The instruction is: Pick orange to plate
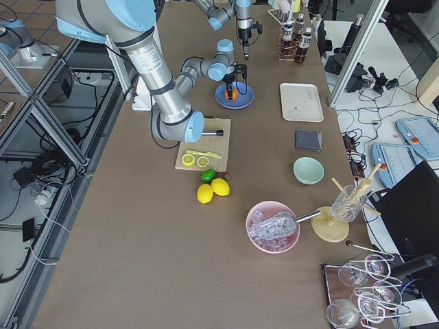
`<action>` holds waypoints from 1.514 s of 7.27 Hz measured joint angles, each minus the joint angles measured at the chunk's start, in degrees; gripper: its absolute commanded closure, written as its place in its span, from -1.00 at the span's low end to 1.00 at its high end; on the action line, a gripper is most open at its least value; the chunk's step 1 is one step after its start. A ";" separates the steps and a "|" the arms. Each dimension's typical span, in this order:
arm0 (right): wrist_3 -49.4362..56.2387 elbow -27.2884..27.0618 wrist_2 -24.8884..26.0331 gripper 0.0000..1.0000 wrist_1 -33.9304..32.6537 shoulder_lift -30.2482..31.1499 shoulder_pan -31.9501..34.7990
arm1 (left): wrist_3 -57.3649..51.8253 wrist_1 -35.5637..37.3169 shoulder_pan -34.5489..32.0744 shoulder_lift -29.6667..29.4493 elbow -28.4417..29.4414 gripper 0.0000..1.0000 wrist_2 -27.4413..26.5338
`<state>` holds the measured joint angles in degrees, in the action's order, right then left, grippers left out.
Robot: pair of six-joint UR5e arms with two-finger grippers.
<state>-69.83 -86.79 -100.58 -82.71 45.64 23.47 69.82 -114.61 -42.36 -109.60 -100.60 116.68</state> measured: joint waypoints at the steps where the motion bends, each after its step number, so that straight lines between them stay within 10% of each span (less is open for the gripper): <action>1: -0.08 0.02 0.02 -1.00 0.04 -0.02 -0.03 | 0.01 0.00 0.00 0.00 0.00 -0.89 -0.03; 6: 0.14 -3.08 -1.08 -1.00 -0.22 1.21 2.10 | -0.26 0.75 -1.53 -0.19 -0.46 -0.93 1.42; 11: 23.17 -16.51 -23.01 -1.00 -0.70 23.52 28.61 | -35.69 19.94 -22.74 6.93 -7.20 -0.94 13.43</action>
<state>-46.67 -103.31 -123.59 -83.40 69.16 52.08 34.13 -94.67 -65.10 -102.68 -107.80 130.11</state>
